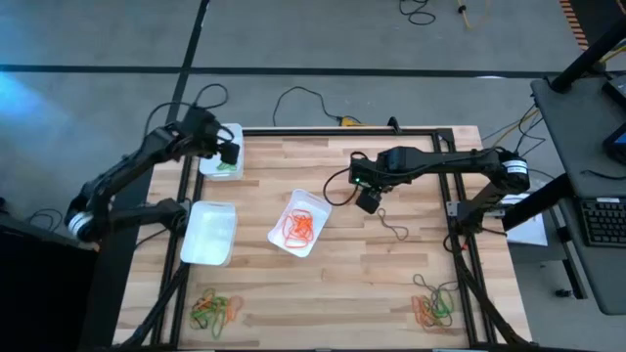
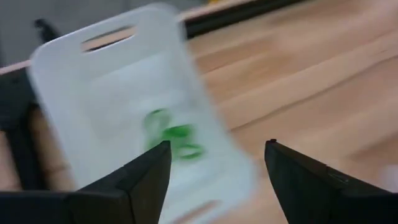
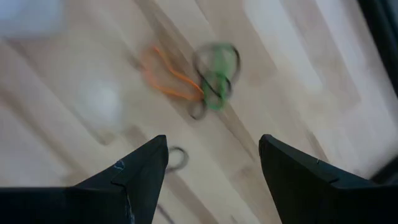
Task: Sort rubber bands into baskets
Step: Put the green rubber band into the top white bin
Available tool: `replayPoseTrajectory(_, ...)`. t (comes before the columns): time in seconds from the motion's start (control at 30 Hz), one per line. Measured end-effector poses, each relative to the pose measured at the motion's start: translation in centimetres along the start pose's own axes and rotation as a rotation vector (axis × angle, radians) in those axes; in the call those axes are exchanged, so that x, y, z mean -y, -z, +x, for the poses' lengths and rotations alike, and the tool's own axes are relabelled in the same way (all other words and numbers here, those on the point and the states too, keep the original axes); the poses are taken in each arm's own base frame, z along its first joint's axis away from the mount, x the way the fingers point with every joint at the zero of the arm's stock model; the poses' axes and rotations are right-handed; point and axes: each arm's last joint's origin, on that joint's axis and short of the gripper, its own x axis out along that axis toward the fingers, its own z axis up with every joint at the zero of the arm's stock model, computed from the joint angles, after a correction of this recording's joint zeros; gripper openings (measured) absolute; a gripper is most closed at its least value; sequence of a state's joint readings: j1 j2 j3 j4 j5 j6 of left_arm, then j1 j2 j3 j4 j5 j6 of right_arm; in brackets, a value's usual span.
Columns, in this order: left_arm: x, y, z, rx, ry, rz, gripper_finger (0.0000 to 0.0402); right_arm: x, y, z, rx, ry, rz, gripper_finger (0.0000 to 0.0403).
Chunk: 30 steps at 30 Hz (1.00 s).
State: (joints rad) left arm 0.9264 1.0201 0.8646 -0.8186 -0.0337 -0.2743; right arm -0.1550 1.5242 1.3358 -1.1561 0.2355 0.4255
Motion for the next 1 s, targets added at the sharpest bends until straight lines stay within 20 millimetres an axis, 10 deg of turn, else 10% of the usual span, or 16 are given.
replayPoseTrajectory(0.4,4.5,3.8,-7.2,0.178,0.469,-0.052,0.0243,3.7,-2.1,7.0,0.093,-0.159,0.082,0.0237)
replayPoseTrajectory(1.0,13.9,8.4,-7.2,0.255,0.715,0.129,0.0233,5.7,-3.7,13.8,-0.067,-0.155,0.211,0.0153)
